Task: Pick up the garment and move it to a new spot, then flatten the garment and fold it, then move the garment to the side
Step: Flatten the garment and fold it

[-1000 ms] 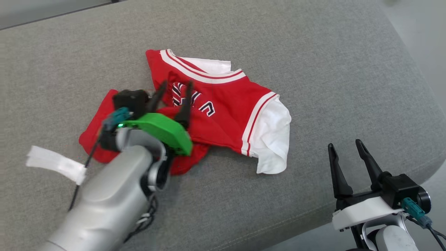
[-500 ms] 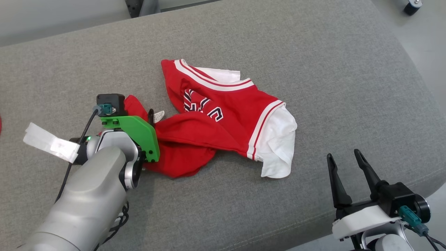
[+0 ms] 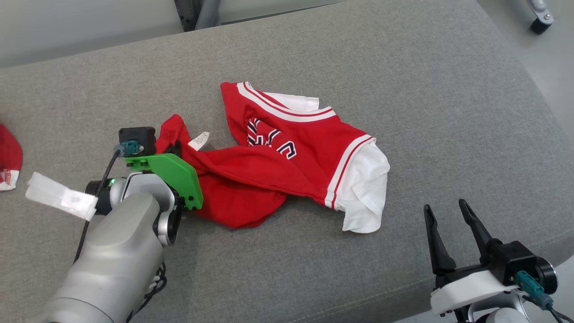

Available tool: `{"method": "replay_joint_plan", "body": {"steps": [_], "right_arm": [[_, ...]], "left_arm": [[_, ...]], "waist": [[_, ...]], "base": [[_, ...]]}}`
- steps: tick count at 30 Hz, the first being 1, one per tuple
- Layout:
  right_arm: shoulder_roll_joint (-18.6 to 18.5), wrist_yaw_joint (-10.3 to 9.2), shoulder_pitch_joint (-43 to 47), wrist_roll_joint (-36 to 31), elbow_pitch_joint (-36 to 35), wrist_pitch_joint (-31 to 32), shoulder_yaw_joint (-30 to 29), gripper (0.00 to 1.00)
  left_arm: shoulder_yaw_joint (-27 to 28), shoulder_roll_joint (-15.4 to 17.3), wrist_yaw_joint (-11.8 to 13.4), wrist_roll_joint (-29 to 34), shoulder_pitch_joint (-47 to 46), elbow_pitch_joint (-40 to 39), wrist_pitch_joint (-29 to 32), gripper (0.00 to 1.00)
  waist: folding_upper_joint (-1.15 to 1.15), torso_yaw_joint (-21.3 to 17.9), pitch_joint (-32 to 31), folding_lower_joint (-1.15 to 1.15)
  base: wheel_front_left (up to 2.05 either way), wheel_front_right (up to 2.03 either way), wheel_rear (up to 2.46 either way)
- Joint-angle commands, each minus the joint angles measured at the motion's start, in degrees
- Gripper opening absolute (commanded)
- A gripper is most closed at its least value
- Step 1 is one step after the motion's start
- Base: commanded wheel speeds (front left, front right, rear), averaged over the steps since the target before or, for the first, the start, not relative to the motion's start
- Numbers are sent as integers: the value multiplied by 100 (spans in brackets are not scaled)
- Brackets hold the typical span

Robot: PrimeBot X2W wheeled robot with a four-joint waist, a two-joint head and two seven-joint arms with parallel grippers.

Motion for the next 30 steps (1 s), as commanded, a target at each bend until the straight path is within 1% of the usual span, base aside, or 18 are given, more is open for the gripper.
{"method": "replay_joint_plan", "body": {"steps": [1,5,7,9,12,14,15,17,19,20,22,23,24,26,27,28,29,30], "right_arm": [[-7,-4,74,0,-9,-1,-20,100],[-8,-4,138,23,-33,-1,-41,100],[-8,-4,218,-7,-37,-1,-81,100],[-7,-4,234,-28,-56,-1,-111,100],[-8,-4,293,-46,-69,-1,-130,100],[-8,-4,345,-49,-72,-1,-152,100],[-8,-4,369,-50,-75,-1,-165,100],[-7,-4,427,-63,-72,-1,-170,100],[-20,-4,457,-70,-47,-1,-110,100],[-38,-4,474,-79,-42,-1,-108,100],[-86,-4,491,-85,-38,0,-109,100],[-104,-4,494,-88,-36,0,-102,100],[-122,-4,496,-96,-35,0,-92,100],[-166,-4,489,-100,-32,0,-87,100],[-194,-4,485,-105,-37,0,-83,100],[-210,-4,478,-102,-43,0,-79,100],[-228,-4,477,-104,-54,0,-76,100],[-241,-4,477,-103,-57,0,-70,100]], "left_arm": [[58,-1,-33,-13,44,-29,-149,0],[335,27,-29,-82,166,-321,-673,0],[699,109,57,-63,443,-813,-790,0],[1261,266,212,179,686,-1497,-802,0],[2290,320,443,658,1701,-2705,-780,0],[3004,114,407,949,2474,-3595,-782,0],[3322,-47,316,1090,2908,-3921,-781,0],[3787,-389,49,1393,3622,-4357,-783,0],[4165,-671,-398,1529,4194,-4516,-783,0],[4344,-756,-626,1647,4388,-4551,-783,0],[4550,-891,-1096,1646,4725,-4487,-784,0],[4665,-909,-1217,1659,4808,-4484,-784,0],[4648,-915,-1315,1585,4885,-4478,-784,0],[4575,-919,-1420,1408,5031,-4449,-784,0],[4554,-909,-1448,1465,5070,-4429,-784,22],[4504,-907,-1464,1536,5096,-4401,-784,48],[4494,-907,-1473,1629,5102,-4426,-784,78],[4487,-907,-1484,1726,5138,-4418,-784,100]], "waist": [[0,76,-57,0],[0,253,-167,0],[0,404,-278,0],[0,512,-335,0],[0,652,-436,0],[0,758,-500,0],[0,823,-527,0],[0,962,-570,0],[0,1071,-597,0],[0,1128,-620,0],[0,1230,-638,0],[0,1273,-645,0],[0,1310,-651,0],[0,1356,-663,0],[0,1374,-663,0],[0,1386,-664,0],[0,1397,-665,0],[0,1401,-672,0]], "base": [[0,0,0],[0,0,0],[0,0,0],[0,0,0],[0,0,0],[0,0,0],[0,0,0],[0,0,0],[0,0,0],[0,0,0],[0,0,0],[0,0,0],[0,0,0],[0,0,0],[0,0,0],[0,0,0],[0,0,0],[0,0,0]]}}
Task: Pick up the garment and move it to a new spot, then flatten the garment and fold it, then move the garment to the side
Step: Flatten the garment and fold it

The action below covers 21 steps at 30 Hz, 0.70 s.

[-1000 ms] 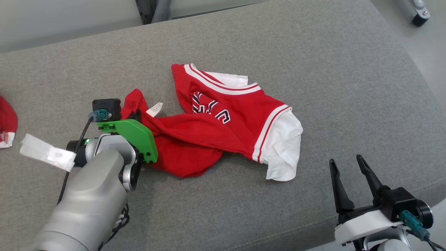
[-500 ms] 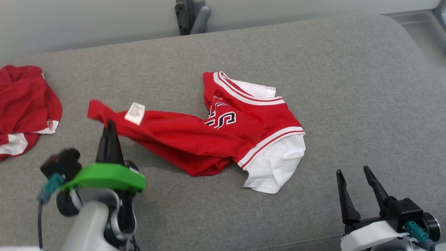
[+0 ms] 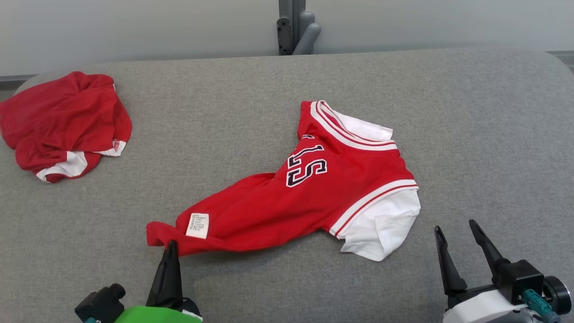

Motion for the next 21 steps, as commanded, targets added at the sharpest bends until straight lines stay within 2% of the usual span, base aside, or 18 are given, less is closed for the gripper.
{"method": "replay_joint_plan", "body": {"steps": [1,4,8,11,16,21], "right_arm": [[-39,-4,40,-17,-17,0,2,100],[-73,-5,62,-23,-2,0,27,100],[-51,-5,164,-38,-39,0,-77,100],[-12,-4,263,-44,-79,0,-152,100],[13,-4,371,-74,-122,0,-219,100],[6,-4,304,-159,-142,0,-214,100]], "left_arm": [[10,21,-25,167,70,-13,-1,100],[229,28,-27,673,301,-132,-1,100],[757,16,313,1361,823,-482,0,100],[983,19,507,1538,1179,-623,0,100],[1046,19,446,1935,1214,-775,-1,100],[1011,20,463,2686,937,-1029,-2,100]], "waist": [[0,44,-33,0],[0,-11,-124,0],[0,-119,-300,0],[0,-155,-414,0],[0,-139,-428,0],[0,-156,-365,0]], "base": [[0,0,0],[0,0,0],[0,0,0],[0,0,0],[0,0,0],[0,0,0]]}}
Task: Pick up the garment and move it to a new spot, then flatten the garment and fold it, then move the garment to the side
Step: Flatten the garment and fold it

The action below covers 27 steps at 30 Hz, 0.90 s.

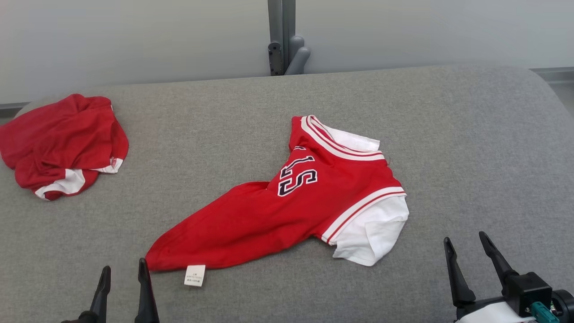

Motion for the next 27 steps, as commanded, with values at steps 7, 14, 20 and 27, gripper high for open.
{"method": "replay_joint_plan", "body": {"steps": [7,14,20,27], "right_arm": [[-28,-4,-296,-230,-34,0,162,100],[-420,-5,-990,-410,302,0,908,100],[-1022,-5,-1788,-288,1250,0,1924,100],[-1434,-5,-2629,-22,2081,0,3023,100]], "left_arm": [[-148,22,-34,431,-328,-94,-1,100],[-485,22,-45,524,-612,398,-1,100],[-631,22,-78,643,-1068,1111,-1,100],[-728,21,39,695,-1513,1677,29,100]], "waist": [[0,-78,208,0],[0,-18,613,0],[0,75,913,0],[0,157,1127,0]], "base": [[0,0,0],[0,0,0],[0,0,0],[0,0,0]]}}
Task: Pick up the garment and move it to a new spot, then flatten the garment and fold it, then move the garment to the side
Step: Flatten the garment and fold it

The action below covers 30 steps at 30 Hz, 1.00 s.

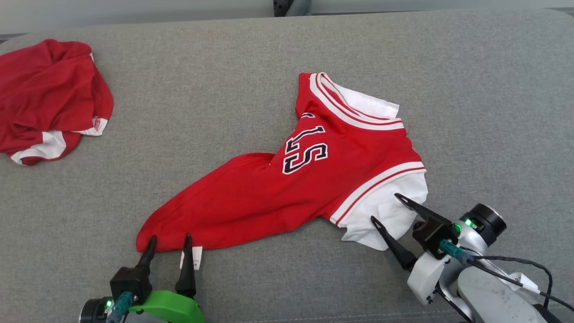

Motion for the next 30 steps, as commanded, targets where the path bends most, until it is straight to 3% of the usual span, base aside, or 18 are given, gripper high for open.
{"method": "replay_joint_plan", "body": {"steps": [1,7,13,30], "right_arm": [[-58,-6,-97,73,60,0,103,100],[-404,-6,-660,561,404,14,957,100],[-601,-6,-758,863,483,39,1326,100],[-1001,-6,-551,1258,157,220,1587,100]], "left_arm": [[1,22,45,-3,-97,28,24,100],[18,39,156,-84,-259,-2,270,100],[65,38,211,-265,-106,-125,568,100],[277,102,560,-511,336,-429,792,100]], "waist": [[0,65,102,0],[0,145,195,0],[0,110,141,0],[0,-21,-10,0]], "base": [[0,0,0],[0,0,0],[0,0,0],[0,0,0]]}}
